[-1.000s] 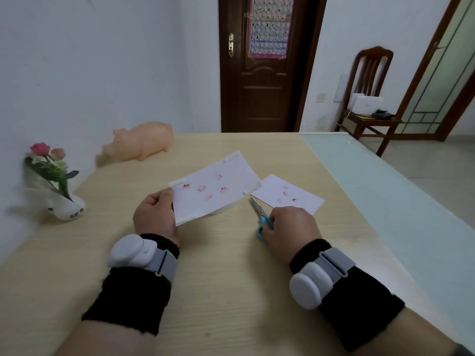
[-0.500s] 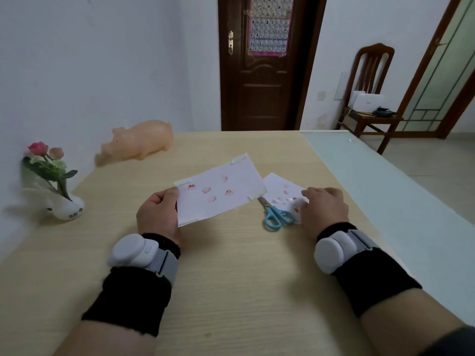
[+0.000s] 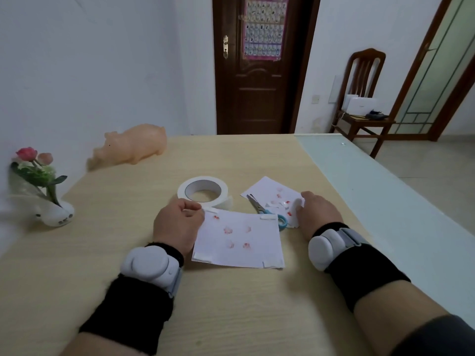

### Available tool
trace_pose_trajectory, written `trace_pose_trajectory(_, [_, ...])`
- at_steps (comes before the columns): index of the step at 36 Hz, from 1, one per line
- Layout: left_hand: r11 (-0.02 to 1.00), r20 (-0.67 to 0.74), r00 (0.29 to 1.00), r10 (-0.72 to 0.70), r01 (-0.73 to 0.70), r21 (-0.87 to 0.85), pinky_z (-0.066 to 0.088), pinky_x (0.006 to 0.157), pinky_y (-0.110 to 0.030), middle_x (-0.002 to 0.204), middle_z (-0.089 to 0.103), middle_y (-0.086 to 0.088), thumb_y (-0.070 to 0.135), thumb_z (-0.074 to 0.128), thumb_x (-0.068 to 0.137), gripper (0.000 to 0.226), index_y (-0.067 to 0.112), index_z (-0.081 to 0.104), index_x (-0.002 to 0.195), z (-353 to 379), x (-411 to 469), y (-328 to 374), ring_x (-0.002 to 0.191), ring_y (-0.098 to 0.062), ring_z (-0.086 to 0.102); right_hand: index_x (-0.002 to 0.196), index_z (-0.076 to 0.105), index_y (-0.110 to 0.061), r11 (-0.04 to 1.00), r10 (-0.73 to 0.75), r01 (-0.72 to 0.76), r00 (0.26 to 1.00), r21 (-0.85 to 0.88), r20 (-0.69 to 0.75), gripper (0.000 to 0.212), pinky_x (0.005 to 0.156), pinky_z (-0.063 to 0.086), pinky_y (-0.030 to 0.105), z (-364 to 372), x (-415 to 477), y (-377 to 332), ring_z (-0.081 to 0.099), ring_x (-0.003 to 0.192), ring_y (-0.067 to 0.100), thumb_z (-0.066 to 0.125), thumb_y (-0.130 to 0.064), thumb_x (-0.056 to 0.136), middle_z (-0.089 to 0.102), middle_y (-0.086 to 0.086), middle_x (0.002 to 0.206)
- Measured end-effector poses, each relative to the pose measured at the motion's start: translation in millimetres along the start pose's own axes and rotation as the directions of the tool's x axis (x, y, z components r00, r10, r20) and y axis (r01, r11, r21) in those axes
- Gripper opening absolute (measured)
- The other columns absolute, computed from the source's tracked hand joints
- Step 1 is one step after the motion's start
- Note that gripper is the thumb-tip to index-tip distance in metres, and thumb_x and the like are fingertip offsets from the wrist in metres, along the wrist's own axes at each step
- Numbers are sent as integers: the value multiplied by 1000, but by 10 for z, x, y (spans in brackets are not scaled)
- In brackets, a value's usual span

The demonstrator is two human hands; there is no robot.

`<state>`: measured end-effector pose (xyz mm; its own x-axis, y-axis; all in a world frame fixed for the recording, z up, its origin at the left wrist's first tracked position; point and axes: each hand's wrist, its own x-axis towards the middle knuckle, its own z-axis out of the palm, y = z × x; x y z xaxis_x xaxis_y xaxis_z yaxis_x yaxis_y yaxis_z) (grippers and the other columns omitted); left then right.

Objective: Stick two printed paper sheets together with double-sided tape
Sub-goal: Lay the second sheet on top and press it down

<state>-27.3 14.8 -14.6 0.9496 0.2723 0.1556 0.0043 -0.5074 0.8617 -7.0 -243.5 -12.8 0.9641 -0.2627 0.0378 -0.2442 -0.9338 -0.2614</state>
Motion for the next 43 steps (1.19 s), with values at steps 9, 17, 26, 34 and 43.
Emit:
trace_pose_trajectory(9, [990, 73, 997, -10, -1, 141, 38, 63, -22, 73, 62, 13, 20, 59, 82, 7, 25, 63, 82, -18, -43, 12, 71, -13, 56, 126, 45, -14, 996, 27, -23, 999, 88, -44, 35, 81, 44, 34, 9, 13, 25, 53, 108, 32, 42, -17, 92, 62, 12, 115])
trace_pose_trajectory(17, [994, 115, 993, -5, -7, 110, 36, 57, -17, 67, 61, 14, 18, 62, 82, 6, 24, 63, 81, -55, -58, 22, 65, -5, 53, 132, 46, -15, 989, 24, -6, 992, 150, -121, 44, 93, 40, 36, -2, -17, 31, 46, 117, 31, 48, -20, 89, 55, 11, 124])
trace_pose_trajectory(26, [984, 216, 976, 7, -46, 174, 37, 68, -20, 60, 57, 15, 16, 63, 80, 10, 24, 62, 86, -68, -67, 14, 66, -4, 54, 97, 60, -12, 959, 77, -44, 991, 279, -107, 15, 69, 36, 27, -58, -51, 65, 47, 81, 25, 53, -16, 84, 58, 5, 90])
trace_pose_trajectory(34, [982, 265, 964, 9, -58, 179, 41, 67, -19, 71, 67, 9, 18, 67, 78, 14, 27, 60, 87, -102, -84, 20, 74, -6, 61, 85, 51, -4, 923, 69, 62, 945, 381, -319, 16, 62, 29, 29, -192, -102, 25, 47, 73, 32, 57, -19, 85, 51, 9, 75])
trace_pose_trajectory(43, [982, 305, 952, 20, -76, 173, 38, 63, -16, 71, 68, 7, 19, 69, 77, 16, 29, 59, 84, -128, -86, 14, 75, -9, 62, 77, 54, -14, 817, 90, 130, 933, 562, -347, 11, 61, 37, 28, -236, -150, 14, 51, 67, 26, 61, -19, 84, 58, 3, 73])
